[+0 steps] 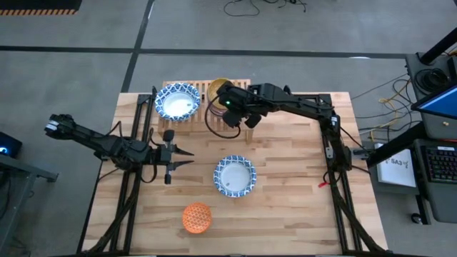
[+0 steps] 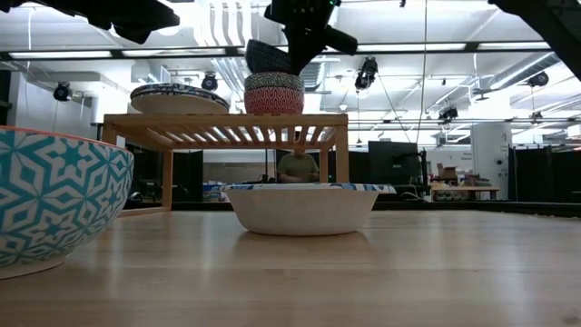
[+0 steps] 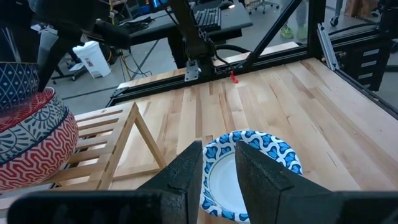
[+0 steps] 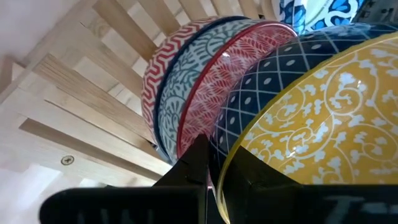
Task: Place and stack bowls onto a shelf
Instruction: Stack the yellow pattern bowl on top of the red pattern bowl on the shelf
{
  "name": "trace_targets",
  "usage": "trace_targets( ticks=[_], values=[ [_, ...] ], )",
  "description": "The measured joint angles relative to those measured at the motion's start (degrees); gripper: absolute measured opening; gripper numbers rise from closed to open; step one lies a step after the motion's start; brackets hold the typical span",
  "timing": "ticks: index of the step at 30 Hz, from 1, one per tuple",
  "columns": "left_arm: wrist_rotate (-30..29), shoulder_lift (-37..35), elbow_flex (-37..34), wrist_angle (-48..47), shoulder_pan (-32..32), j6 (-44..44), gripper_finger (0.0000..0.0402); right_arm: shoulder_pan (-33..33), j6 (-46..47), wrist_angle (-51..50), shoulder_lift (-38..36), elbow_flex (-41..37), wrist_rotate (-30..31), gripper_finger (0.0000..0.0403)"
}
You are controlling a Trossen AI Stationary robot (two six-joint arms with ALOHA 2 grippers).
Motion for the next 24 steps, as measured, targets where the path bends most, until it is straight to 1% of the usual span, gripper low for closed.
trace_targets(
  ticks=[4,21,24],
  values=[
    [0.0,0.0,0.0,0.0,0.0,0.0,0.0079,0.0,0.0,0.0,-0.1,0.0,1.5,0.0013],
    [0.0,0.0,0.0,0.0,0.0,0.0,0.0079,0.0,0.0,-0.3,-0.1,0.0,1.6,0.0013],
    [0.0,0.0,0.0,0.0,0.0,0.0,0.0079,0.0,0.0,-0.2,-0.1,0.0,1.6,0.0020]
  ],
)
